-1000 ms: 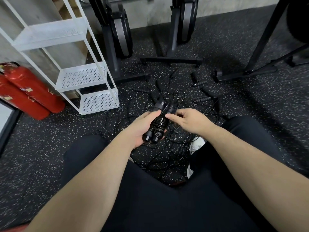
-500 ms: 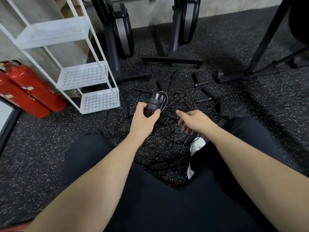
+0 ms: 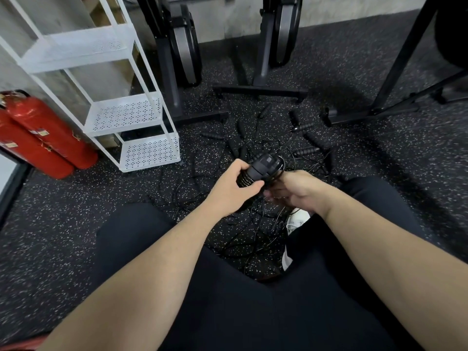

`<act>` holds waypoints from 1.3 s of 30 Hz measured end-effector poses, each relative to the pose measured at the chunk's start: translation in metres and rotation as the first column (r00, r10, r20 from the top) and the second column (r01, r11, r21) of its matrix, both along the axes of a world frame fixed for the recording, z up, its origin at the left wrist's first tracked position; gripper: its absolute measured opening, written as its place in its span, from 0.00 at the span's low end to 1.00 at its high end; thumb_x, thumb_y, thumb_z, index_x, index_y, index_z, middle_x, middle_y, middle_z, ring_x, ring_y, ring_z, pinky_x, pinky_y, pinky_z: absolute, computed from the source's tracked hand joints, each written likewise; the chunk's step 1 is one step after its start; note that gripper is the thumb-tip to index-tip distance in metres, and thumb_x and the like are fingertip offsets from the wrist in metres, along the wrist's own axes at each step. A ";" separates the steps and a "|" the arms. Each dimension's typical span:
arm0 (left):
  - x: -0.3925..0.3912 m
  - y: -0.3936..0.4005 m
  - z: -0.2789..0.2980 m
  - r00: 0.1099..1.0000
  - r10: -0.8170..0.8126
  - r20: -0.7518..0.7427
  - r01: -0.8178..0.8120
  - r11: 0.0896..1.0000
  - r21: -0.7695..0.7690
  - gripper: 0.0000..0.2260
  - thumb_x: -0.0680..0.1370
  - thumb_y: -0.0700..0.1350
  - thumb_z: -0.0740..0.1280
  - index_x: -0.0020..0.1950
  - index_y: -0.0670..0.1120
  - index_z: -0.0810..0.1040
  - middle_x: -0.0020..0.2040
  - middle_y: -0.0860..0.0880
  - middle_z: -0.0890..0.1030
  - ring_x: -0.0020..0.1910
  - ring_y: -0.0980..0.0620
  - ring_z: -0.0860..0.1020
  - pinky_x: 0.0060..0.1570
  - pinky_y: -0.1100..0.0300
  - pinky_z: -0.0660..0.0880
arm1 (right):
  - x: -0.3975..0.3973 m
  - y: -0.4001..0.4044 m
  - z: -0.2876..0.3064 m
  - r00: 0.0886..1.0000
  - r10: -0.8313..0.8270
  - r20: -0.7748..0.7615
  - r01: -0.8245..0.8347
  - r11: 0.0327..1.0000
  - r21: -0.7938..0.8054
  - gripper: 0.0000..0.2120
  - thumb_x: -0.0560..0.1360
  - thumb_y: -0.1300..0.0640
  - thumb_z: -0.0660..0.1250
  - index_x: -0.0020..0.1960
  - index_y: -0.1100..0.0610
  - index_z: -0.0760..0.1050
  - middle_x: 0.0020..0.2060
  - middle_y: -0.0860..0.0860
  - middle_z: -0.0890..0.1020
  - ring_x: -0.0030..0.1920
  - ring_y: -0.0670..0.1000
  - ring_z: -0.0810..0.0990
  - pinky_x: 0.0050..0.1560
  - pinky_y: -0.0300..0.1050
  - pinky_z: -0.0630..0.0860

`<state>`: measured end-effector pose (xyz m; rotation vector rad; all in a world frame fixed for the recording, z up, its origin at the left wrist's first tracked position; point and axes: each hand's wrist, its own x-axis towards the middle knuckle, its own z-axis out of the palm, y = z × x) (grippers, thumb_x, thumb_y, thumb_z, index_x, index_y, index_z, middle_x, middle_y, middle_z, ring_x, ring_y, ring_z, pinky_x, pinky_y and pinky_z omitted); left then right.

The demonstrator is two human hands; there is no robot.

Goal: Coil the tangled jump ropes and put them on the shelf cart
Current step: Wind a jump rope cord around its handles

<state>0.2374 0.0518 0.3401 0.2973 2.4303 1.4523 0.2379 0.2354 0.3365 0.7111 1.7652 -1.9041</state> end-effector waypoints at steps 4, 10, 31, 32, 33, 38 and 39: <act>0.000 -0.001 -0.001 0.996 0.047 0.075 -0.053 0.995 0.086 0.07 0.81 0.47 0.70 0.54 0.51 0.73 0.51 0.49 0.82 0.44 0.57 0.77 0.41 0.70 0.71 | -0.003 -0.007 -0.002 0.991 -0.136 -0.007 0.135 0.987 -0.082 0.08 0.81 0.65 0.66 0.42 0.62 0.78 0.35 0.57 0.82 0.32 0.51 0.78 0.33 0.44 0.74; 0.001 0.005 -0.001 0.944 0.176 0.279 -0.254 0.928 0.273 0.05 0.82 0.49 0.68 0.56 0.51 0.75 0.48 0.50 0.83 0.41 0.55 0.81 0.39 0.57 0.78 | -0.005 -0.010 -0.006 0.956 -0.122 -0.265 0.156 0.982 0.109 0.08 0.81 0.62 0.66 0.60 0.58 0.80 0.35 0.50 0.80 0.30 0.45 0.72 0.29 0.36 0.69; 0.001 0.015 -0.004 0.814 0.420 0.402 -0.565 0.734 0.377 0.11 0.81 0.54 0.69 0.56 0.48 0.77 0.49 0.47 0.84 0.45 0.48 0.82 0.48 0.45 0.82 | 0.003 -0.018 0.005 0.777 0.206 -0.595 0.192 0.822 0.536 0.16 0.83 0.57 0.64 0.70 0.53 0.78 0.54 0.49 0.85 0.29 0.32 0.74 0.33 0.25 0.67; 0.001 0.015 -0.004 0.813 0.418 0.404 -0.564 0.737 0.372 0.11 0.81 0.54 0.69 0.56 0.49 0.77 0.50 0.46 0.84 0.46 0.47 0.83 0.50 0.42 0.82 | 0.003 -0.019 0.005 0.763 0.245 -0.598 0.176 0.811 0.557 0.16 0.83 0.57 0.64 0.70 0.52 0.78 0.56 0.49 0.85 0.31 0.32 0.74 0.36 0.24 0.67; 0.001 0.014 -0.004 0.812 0.414 0.411 -0.563 0.739 0.369 0.11 0.81 0.54 0.70 0.56 0.49 0.77 0.51 0.45 0.84 0.47 0.47 0.83 0.52 0.41 0.82 | 0.004 -0.019 0.005 0.752 0.282 -0.595 0.151 0.805 0.573 0.15 0.83 0.57 0.64 0.69 0.52 0.78 0.57 0.49 0.84 0.32 0.32 0.74 0.38 0.24 0.68; 0.000 0.006 -0.003 0.805 0.359 0.473 -0.541 0.771 0.335 0.11 0.81 0.55 0.69 0.58 0.49 0.77 0.51 0.46 0.85 0.46 0.46 0.85 0.52 0.41 0.82 | 0.008 -0.017 0.005 0.705 0.427 -0.566 0.086 0.741 0.666 0.16 0.83 0.56 0.64 0.70 0.54 0.78 0.57 0.51 0.84 0.45 0.38 0.80 0.51 0.33 0.75; 0.000 0.005 -0.003 0.801 0.349 0.486 -0.540 0.772 0.336 0.11 0.81 0.55 0.69 0.58 0.49 0.77 0.52 0.46 0.86 0.48 0.44 0.85 0.52 0.39 0.83 | 0.009 -0.017 0.004 0.686 0.446 -0.575 0.094 0.730 0.677 0.16 0.83 0.57 0.65 0.70 0.54 0.78 0.56 0.52 0.85 0.51 0.45 0.82 0.58 0.40 0.77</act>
